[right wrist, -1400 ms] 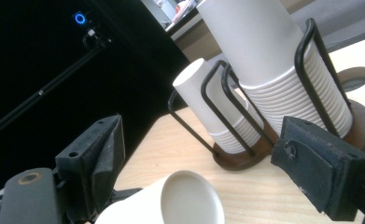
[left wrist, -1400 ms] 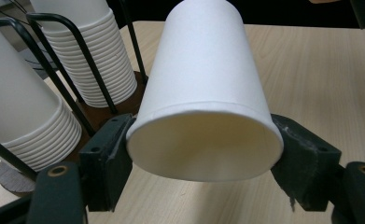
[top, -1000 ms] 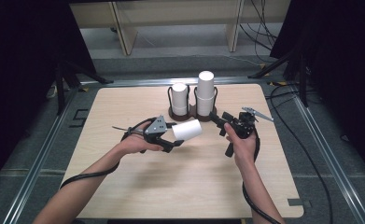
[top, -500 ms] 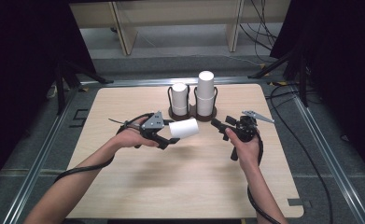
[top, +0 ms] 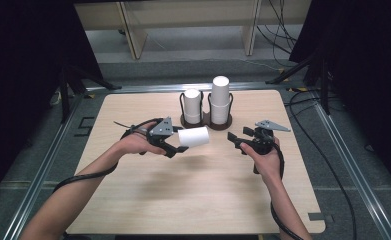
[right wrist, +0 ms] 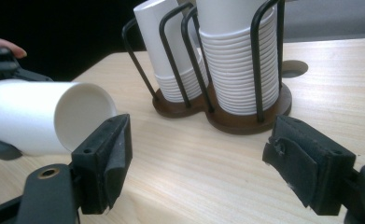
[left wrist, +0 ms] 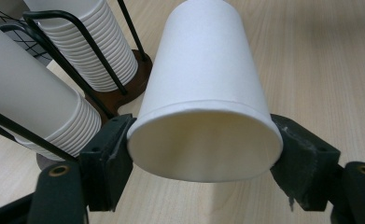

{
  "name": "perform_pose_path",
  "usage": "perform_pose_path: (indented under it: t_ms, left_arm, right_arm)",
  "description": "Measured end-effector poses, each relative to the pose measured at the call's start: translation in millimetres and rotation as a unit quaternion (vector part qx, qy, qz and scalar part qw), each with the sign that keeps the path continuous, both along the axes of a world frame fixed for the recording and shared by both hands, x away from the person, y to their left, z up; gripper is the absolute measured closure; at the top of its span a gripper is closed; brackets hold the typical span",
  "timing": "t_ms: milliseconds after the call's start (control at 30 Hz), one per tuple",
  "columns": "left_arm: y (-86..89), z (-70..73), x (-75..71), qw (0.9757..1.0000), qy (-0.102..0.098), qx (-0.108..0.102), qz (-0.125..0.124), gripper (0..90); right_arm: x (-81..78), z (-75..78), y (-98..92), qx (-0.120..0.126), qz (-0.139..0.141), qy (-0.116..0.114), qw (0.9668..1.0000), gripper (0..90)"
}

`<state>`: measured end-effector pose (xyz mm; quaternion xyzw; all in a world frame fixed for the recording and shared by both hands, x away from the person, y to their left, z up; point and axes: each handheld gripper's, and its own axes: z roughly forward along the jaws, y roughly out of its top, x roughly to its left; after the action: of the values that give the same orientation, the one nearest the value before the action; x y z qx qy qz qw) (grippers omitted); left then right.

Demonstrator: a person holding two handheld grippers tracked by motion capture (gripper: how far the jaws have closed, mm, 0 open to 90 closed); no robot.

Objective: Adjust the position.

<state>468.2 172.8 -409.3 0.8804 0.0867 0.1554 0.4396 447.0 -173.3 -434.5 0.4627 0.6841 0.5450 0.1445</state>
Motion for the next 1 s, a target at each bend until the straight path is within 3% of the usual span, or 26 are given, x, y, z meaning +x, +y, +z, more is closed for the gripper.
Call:
perform_pose_path:
  t_ms: [67, 233, 267, 300, 400, 433, 567, 633, 667, 900, 1000]
  left_arm:
    - [0.2, 0.9, 0.0, 1.0, 0.0, 0.003, -0.002, 26.8]
    - [1.1, 1.9, -0.2, 1.0, -0.003, 0.008, -0.004, 26.8]
    - [1.4, 2.5, -0.1, 0.9999, -0.003, 0.011, -0.004, 26.8]
    - [1.7, 2.8, 0.3, 0.9999, -0.002, 0.012, -0.006, 26.8]
    - [2.5, 3.1, 0.8, 0.9997, -0.003, 0.021, -0.008, 26.8]
    - [2.7, 2.9, 1.0, 0.9997, -0.004, 0.024, -0.01, 26.8]
    - [3.4, 2.9, 1.5, 0.9992, -0.006, 0.038, -0.014, 26.8]
    - [4.2, 3.3, 2.3, 0.9985, -0.008, 0.05, -0.022, 26.8]
    - [4.1, 3.2, 2.2, 0.9983, -0.008, 0.053, -0.022, 26.8]
    - [3.6, 5.9, 3.0, 0.9973, -0.013, 0.067, -0.027, 26.8]
    - [3.7, 7.4, 3.1, 0.9958, -0.019, 0.084, -0.033, 26.8]
  right_arm:
    - [0.0, -1.4, -0.1, -0.013, 0.0, -0.004, 0.9999, 21.2]
    - [-0.1, -3.9, 1.6, -0.019, 0.008, -0.005, 0.9998, 18.7]
    - [-0.7, -3.9, 2.8, -0.014, 0.013, 0.005, 0.9998, 18.3]
    - [-0.1, -4.7, 2.9, -0.02, 0.012, -0.005, 0.9997, 17.8]
    - [-0.2, -4.8, 3.0, -0.027, 0.015, -0.006, 0.9995, 17.3]
    - [-2.1, -4.2, 5.2, -0.012, 0.014, 0.012, 0.9998, 17.1]
    - [-0.1, -5.3, 4.9, -0.034, 0.027, -0.007, 0.999, 17.7]
    - [-1.3, -4.9, 5.8, -0.042, 0.035, 0.0, 0.9985, 18.5]
    - [-0.9, -5.4, 6.8, -0.045, 0.04, -0.009, 0.9981, 18.9]
    - [-1.5, -5.6, 8.8, -0.056, 0.054, -0.013, 0.9969, 19.6]
    - [-0.9, -6.2, 8.9, -0.058, 0.062, -0.015, 0.9963, 19.8]
